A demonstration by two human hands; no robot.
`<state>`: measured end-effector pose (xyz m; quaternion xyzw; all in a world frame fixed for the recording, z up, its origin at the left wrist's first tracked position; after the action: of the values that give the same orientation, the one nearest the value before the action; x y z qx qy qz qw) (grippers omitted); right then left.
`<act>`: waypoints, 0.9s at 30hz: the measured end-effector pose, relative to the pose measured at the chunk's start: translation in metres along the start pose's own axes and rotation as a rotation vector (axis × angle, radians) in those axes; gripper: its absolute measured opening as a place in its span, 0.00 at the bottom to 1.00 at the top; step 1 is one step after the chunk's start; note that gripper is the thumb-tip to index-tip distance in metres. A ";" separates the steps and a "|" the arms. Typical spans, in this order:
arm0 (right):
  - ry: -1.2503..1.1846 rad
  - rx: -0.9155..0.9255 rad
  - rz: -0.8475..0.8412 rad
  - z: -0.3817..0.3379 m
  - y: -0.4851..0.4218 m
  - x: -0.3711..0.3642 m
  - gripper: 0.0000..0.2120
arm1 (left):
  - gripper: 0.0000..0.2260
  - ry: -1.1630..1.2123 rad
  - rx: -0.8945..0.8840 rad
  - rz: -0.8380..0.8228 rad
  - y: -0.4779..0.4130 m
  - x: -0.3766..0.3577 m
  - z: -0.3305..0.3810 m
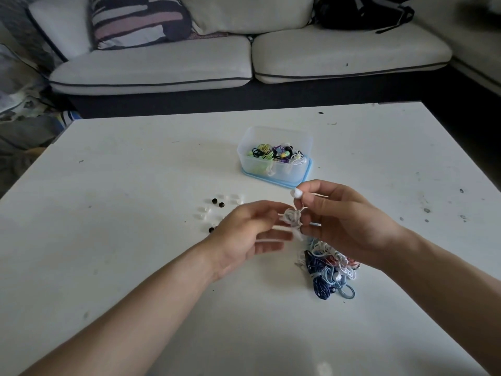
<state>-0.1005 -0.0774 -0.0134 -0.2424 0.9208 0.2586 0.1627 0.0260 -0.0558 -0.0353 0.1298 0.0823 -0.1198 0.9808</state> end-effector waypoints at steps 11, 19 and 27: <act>-0.171 0.019 0.071 0.001 -0.005 0.011 0.04 | 0.17 0.368 0.113 -0.022 0.005 -0.013 -0.006; -0.138 0.021 0.178 0.006 -0.005 0.015 0.06 | 0.17 0.388 0.125 0.169 0.005 0.000 -0.008; -0.005 -0.102 0.208 0.017 -0.008 0.012 0.12 | 0.17 0.241 -0.001 0.333 0.004 0.023 0.003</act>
<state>-0.1035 -0.0781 -0.0359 -0.1526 0.9264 0.3210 0.1246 0.0500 -0.0576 -0.0357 0.1545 0.1764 0.0605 0.9702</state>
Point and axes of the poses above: each hand's wrist, its own y-axis away from the middle knuckle, its own x-axis out of the back of the hand, z = x × y, the point moved 8 cm from there along -y, towards the middle knuckle, and after that the axes turned 11 degrees about -x, right-handed, at the moved point
